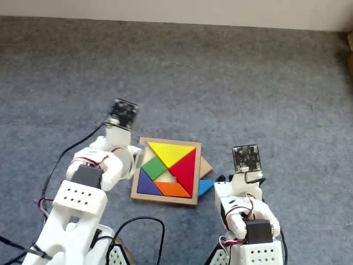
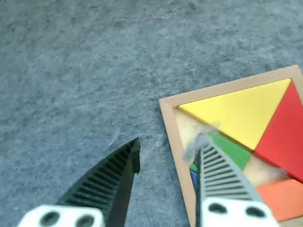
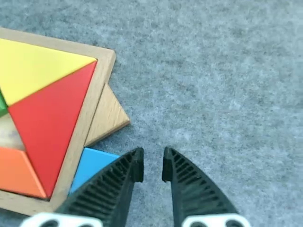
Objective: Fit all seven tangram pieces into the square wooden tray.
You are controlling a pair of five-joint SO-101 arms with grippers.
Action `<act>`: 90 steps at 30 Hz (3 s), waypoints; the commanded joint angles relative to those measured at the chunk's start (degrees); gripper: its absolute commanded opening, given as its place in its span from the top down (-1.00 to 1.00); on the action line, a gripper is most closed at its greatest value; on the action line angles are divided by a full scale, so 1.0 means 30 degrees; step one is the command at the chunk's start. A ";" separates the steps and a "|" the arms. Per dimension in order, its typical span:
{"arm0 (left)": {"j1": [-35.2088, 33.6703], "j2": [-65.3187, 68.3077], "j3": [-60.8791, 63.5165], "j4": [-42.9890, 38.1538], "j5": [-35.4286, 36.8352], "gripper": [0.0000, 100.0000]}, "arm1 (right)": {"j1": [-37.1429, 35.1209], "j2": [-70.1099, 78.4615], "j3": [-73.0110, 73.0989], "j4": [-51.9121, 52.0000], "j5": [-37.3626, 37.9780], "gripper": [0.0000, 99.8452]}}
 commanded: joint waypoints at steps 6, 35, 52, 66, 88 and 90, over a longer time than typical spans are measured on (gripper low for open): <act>-0.2535 -0.0542 -0.0161 -0.0029 0.1524 0.60 | 0.0015 -0.0132 0.0220 -0.0249 0.2227 0.84; -0.2535 -0.0571 -0.0220 -0.0029 0.1524 0.60 | -0.5260 2.1319 -0.9480 -0.6520 -0.2374 0.54; -0.2535 -0.0571 -0.0103 -0.0410 0.1465 0.60 | -0.1568 2.5597 -1.0535 -0.8718 -0.2286 0.54; -0.2535 -0.0571 -0.0073 -0.0498 0.1465 0.60 | -0.4000 1.7949 -1.0418 -0.3736 -0.5568 0.54; -0.2535 -0.0513 -0.0073 -0.0498 0.1407 0.60 | -0.2652 2.7971 -1.7363 -0.2095 0.5128 0.54; -0.2535 -0.0513 -0.0073 -0.0498 0.1407 0.60 | -0.2330 2.8088 -1.7714 -0.1363 0.7297 0.54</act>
